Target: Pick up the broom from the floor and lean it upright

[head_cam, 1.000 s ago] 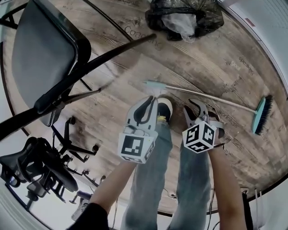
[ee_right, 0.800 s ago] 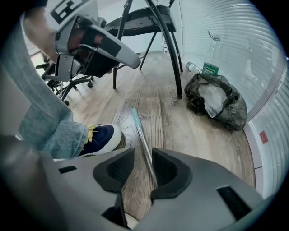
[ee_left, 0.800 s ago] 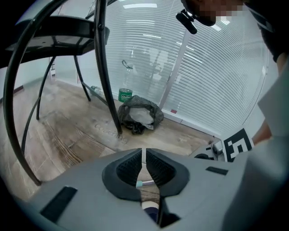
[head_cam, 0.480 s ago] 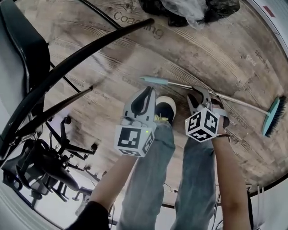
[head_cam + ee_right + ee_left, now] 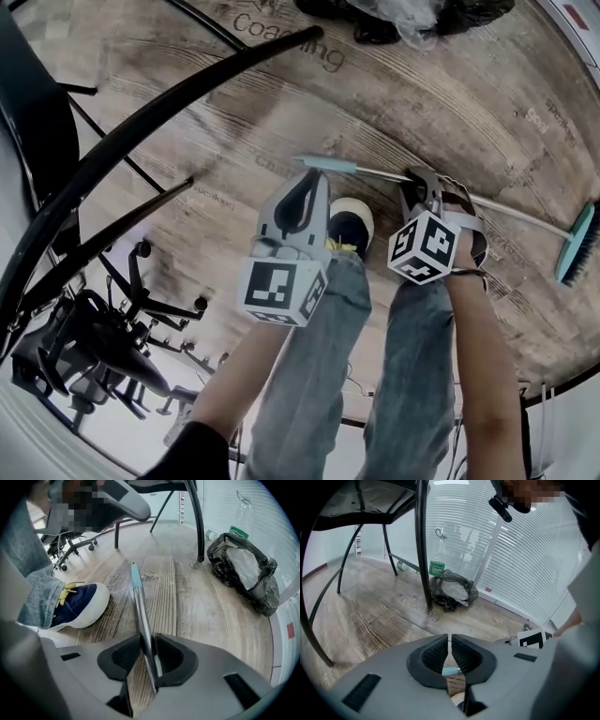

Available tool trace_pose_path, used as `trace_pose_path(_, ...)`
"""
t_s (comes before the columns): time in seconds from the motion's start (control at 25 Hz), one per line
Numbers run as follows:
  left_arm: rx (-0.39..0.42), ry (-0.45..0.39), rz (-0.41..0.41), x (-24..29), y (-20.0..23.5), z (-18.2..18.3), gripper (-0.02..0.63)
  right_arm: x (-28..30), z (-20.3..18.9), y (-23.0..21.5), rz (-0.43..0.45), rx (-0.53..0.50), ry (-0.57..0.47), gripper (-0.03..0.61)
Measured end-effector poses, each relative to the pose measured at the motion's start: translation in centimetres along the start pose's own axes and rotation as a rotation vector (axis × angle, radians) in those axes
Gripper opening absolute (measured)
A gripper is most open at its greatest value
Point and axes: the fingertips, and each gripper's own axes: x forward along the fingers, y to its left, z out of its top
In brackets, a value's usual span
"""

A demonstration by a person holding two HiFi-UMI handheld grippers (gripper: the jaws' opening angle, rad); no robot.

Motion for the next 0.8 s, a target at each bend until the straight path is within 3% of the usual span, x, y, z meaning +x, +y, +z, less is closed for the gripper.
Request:
trace_pose_path(0.28, 0.008, -0.002, 0.005, -0.4, 0.3, 0.5, 0.021, 0.0, 0.2, 0.4, 0.010, -0.091, 0.004, 0.097)
trace_pose_path(0.8, -0.010, -0.007, -0.015, -1.4, -0.6, 1.7, 0.021, -2.6, 2.5, -1.4, -0.005, -0.091, -0.074, 0.091)
